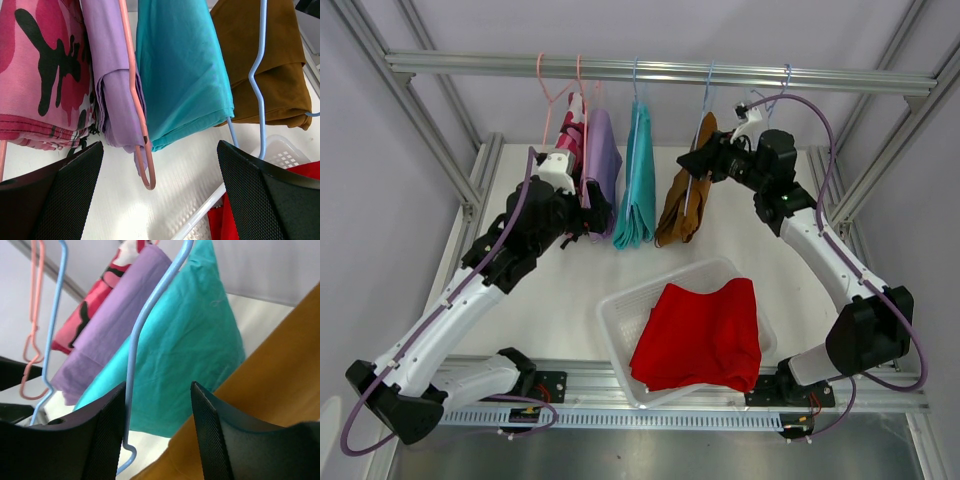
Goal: Remove the trousers from the hanger
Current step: Pick up the hanger from the clothesline.
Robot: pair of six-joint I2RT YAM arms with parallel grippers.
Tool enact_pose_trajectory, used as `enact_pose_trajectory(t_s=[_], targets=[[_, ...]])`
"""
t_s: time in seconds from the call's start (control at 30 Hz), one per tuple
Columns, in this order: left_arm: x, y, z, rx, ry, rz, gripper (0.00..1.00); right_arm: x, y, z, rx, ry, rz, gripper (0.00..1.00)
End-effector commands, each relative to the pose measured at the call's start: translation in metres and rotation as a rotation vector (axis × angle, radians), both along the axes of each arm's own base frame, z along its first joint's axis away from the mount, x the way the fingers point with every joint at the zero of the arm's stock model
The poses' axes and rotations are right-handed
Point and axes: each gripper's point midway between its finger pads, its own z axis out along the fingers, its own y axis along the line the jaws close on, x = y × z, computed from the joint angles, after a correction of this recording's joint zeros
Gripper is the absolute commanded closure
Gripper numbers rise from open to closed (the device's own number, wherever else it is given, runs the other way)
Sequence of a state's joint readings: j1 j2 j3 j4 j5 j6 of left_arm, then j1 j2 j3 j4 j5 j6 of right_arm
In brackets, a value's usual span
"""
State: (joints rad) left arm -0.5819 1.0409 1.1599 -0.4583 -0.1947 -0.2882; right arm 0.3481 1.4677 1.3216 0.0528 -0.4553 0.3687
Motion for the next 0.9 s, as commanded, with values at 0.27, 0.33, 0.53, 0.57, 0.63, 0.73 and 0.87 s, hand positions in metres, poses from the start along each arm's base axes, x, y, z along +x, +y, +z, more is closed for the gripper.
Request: enact_pose_trajectory(t_s=[0.27,0.33,0.53,0.57,0.63,0.73,0.87], targets=[[0.002,0.0,0.02,-0.028,-0.035,-0.005,0.01,-0.034,0.019,0.07,0.239,-0.131,0.222,0.66],[0.002,0.001,0.022,-0.031,-0.039,-0.005,0.0,-0.035,0.019,0.073,0.255,-0.127,0.228,0.76],[0.0,0.0,0.024,-0.036,-0.042,-0.014,0.01,-0.036,0.022,0.074,0.274,-0.115,0.242,1.0],[0.0,0.0,0.023,-0.036,-0.041,-0.014,0.01,-0.037,0.022,0.075,0.274,-0.116,0.241,1.0],[0.0,0.0,0.023,-0.036,-0.041,-0.015,0.01,-0.036,0.022,0.076,0.275,-0.119,0.237,1.0],[-0.001,-0.001,0.025,-0.038,-0.043,-0.018,0.01,-0.035,0.023,0.082,0.269,-0.127,0.23,1.0],[-0.001,-0.001,0.024,-0.038,-0.041,-0.02,0.0,-0.036,0.025,0.093,0.257,-0.155,0.225,1.0]])
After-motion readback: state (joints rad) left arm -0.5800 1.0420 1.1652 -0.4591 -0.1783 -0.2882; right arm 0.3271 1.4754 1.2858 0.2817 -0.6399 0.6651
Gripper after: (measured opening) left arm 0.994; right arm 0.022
